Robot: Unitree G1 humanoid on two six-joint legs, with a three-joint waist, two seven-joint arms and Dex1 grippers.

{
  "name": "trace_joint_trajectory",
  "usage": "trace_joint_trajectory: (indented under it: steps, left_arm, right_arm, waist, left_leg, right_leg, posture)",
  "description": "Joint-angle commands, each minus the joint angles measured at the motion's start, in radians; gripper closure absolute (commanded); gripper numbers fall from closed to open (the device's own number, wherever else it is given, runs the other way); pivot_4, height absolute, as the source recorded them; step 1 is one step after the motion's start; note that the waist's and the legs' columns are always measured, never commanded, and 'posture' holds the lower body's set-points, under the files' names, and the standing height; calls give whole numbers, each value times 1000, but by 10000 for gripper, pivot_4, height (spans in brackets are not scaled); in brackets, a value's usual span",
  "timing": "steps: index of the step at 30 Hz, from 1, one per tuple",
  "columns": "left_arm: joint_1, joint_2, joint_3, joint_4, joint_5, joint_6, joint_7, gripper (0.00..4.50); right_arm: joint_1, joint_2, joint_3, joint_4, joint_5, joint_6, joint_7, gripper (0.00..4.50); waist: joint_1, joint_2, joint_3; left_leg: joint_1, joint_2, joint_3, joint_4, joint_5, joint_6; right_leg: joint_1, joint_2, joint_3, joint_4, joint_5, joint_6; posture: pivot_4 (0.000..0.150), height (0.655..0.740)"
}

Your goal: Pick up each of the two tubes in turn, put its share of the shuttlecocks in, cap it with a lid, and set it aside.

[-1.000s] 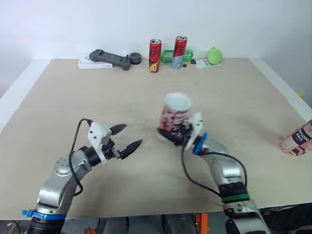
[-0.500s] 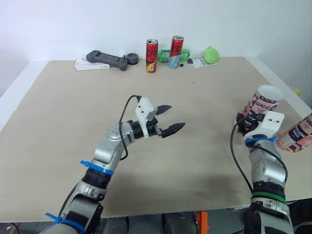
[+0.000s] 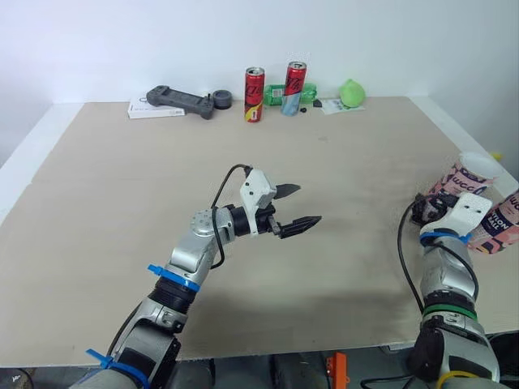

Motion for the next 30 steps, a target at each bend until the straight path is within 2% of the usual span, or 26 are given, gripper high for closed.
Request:
trace_joint_trajectory:
  steps: [1,5,14,25,30]
  left_arm:
    - [-7,-8,15,-42,1,-18,10,0]
    - [-4,-10,24,-47,-1,-17,24,0]
    - [33,10,29,-76,-3,-11,31,0]
    - [77,43,68,-98,3,-13,60,0]
    - [159,119,157,-156,42,-27,177,0]
  right_arm:
    - [2,-11,-2,17,7,-22,-6,682]
    - [18,-4,1,-8,12,-27,-4,682]
    - [173,52,13,-347,43,58,-12,682]
    - [390,98,30,-783,112,288,-13,682]
    - [580,66,99,-1056,221,396,169,682]
  waist:
    - [0,0,0]
    - [0,0,0]
    - [2,1,0]
    - [3,7,1]
    - [2,10,1]
  left_leg:
    - [0,0,0,1,0,0]
    - [0,-1,0,1,0,0]
    - [-1,-1,-1,-1,0,1]
    - [-1,-1,-1,-1,0,1]
    - [-1,0,-2,-2,-1,1]
  right_leg:
    - [0,0,0,0,0,0]
    - [1,0,0,0,1,1]
    - [0,0,0,0,-1,0]
    - [0,0,0,0,-2,0]
    - [-1,0,0,0,-3,-1]
  posture:
    - [1500,7400]
    - [1500,7400]
    - [1500,7400]
    - [1500,7400]
    - [1500,7400]
